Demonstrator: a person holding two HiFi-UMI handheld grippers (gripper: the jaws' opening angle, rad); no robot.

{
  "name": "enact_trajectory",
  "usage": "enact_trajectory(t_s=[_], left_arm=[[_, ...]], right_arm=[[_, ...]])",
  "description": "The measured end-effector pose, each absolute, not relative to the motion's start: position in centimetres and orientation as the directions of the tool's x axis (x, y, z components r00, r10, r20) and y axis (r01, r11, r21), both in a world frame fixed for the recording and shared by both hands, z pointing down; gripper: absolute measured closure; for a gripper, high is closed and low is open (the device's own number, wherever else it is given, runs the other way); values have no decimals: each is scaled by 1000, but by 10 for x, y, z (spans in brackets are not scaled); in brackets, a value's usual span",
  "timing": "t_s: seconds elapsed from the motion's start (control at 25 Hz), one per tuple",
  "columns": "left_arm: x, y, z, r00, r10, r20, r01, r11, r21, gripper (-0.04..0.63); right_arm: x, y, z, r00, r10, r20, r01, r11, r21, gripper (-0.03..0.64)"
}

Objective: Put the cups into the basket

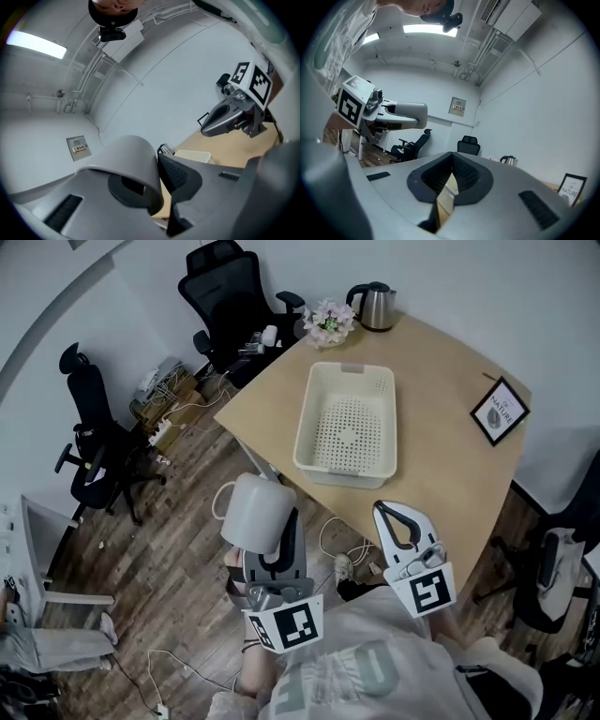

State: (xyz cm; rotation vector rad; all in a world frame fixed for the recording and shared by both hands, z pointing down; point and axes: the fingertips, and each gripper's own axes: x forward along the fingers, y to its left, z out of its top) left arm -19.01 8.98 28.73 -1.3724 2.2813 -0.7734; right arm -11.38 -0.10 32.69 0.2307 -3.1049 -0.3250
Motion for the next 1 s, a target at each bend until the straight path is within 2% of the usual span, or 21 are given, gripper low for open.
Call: enact_trajectory(t_s=[0.24,0.48,0.6,0.76,0.84,1.0], left_arm=[[-261,41,279,-482,-875,-48,-675,406,-616,529],[-290,1,292,-422,-906,33,-730,318,-604,529],[-310,-17,292,-377,-926,33,-759,288,-584,529],[-333,-55,299,-285,-957,43,-796,212,-567,529],[-336,-78,302,-227,-972,67,-805,149,-575,529],[-340,-116,295,-151,-984,95,-803,66,-592,529]], right_arm=[[-184,-44,323,-993,-116,-11,-115,970,216,618],[-223,-64,337,-994,-104,21,-100,985,137,618],[-242,-68,342,-992,-117,47,-109,985,136,618],[-251,-96,343,-962,-229,149,-177,938,298,617],[-247,-118,332,-941,-311,136,-244,897,368,618],[-231,-153,318,-914,-394,98,-345,881,325,617]])
